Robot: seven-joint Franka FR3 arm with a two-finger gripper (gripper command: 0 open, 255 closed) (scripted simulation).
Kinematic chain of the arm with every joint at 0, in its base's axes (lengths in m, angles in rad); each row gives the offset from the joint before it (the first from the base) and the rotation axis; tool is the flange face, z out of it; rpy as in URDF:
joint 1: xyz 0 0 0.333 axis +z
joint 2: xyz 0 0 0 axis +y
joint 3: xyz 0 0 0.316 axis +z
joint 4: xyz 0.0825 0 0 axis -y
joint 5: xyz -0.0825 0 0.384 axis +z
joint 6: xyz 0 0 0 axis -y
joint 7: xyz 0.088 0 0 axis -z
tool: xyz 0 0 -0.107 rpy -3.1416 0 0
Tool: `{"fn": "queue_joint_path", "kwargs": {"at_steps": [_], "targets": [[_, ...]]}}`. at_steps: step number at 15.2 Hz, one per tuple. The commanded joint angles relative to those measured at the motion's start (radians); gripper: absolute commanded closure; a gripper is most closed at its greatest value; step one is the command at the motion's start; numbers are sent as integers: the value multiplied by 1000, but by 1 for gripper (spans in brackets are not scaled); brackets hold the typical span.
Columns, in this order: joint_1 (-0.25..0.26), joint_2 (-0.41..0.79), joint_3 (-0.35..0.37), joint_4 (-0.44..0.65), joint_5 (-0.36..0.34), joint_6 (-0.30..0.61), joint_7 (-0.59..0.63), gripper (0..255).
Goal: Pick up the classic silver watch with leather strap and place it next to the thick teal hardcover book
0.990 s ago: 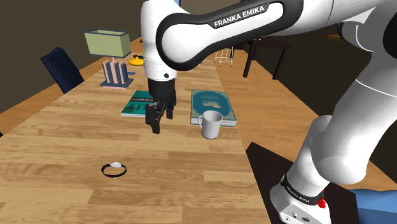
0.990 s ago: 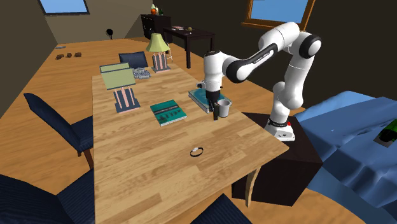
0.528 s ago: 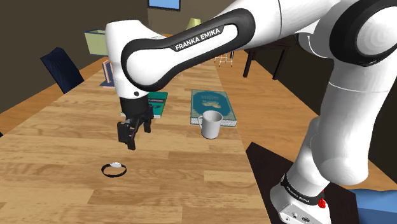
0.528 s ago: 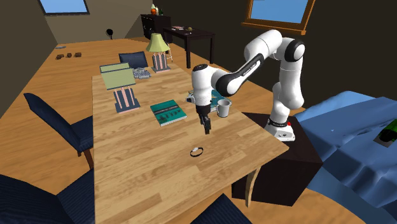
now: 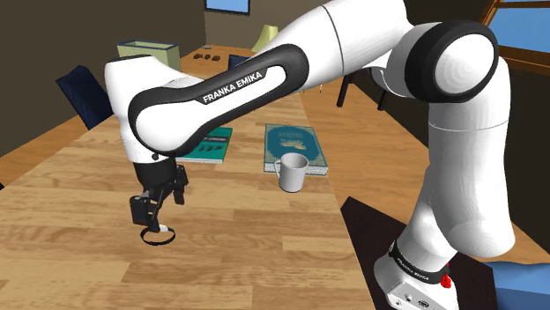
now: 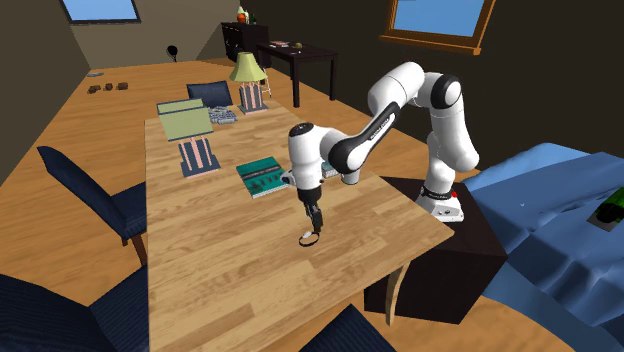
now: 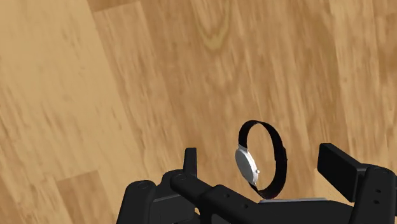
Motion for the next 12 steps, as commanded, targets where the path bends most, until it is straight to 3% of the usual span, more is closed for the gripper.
{"fn": "queue_joint_path", "kwargs": {"at_steps": [1, 4, 12], "targets": [[1, 8, -1, -20, -3, 28, 1, 0], [5, 25, -4, -45, -9, 69, 5, 0], [5, 25, -4, -45, -9, 69, 5, 0]]}}
